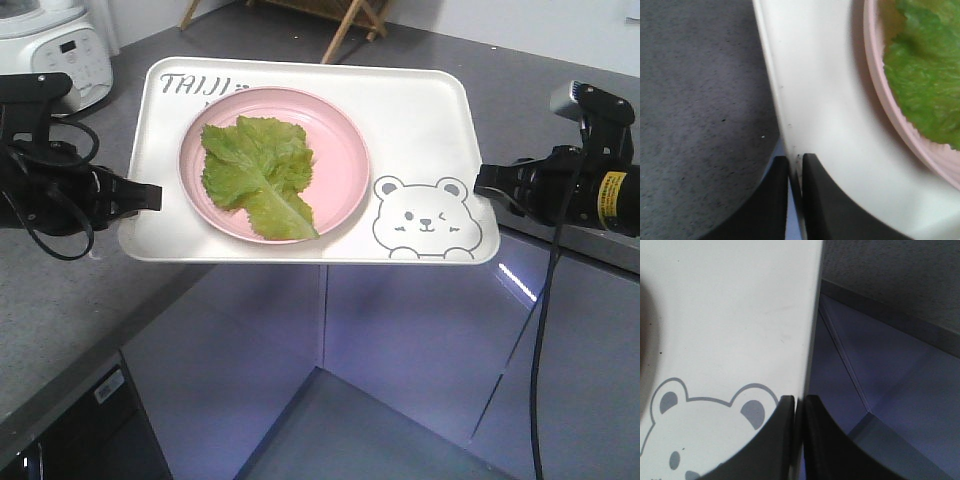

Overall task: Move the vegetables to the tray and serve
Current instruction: 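Hold the tray level with both grippers while the base drives away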

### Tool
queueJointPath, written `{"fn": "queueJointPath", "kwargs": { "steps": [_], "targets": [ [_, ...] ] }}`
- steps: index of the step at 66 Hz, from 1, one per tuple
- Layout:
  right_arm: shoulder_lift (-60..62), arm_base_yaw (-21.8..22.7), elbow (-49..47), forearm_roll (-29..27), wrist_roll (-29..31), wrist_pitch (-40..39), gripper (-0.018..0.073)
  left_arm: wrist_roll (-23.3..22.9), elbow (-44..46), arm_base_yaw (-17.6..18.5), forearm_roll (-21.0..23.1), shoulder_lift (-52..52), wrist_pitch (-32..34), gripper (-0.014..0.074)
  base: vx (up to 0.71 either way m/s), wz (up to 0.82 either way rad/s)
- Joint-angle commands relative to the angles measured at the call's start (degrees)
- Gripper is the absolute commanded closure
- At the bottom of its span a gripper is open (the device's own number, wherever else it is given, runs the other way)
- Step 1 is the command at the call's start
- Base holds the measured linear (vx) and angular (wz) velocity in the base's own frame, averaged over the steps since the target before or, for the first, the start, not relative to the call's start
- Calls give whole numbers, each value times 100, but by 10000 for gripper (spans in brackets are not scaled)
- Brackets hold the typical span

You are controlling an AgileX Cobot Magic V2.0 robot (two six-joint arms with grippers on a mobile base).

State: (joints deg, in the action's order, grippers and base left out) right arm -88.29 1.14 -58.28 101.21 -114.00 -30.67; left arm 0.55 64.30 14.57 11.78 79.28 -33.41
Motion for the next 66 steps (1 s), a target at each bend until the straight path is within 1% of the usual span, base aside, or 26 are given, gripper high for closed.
{"fn": "queueJointPath", "kwargs": {
  "steps": [1,34,66],
  "targets": [
    [282,-163,-176,-93,59,-1045,562,133,190,178,611,-204,542,602,-2,-39],
    [282,-163,-176,-93,59,-1045,562,133,190,178,611,-204,542,602,-3,-39],
    [282,-163,-176,-93,59,-1045,562,133,190,178,611,-204,542,602,-6,-30]
  ]
}}
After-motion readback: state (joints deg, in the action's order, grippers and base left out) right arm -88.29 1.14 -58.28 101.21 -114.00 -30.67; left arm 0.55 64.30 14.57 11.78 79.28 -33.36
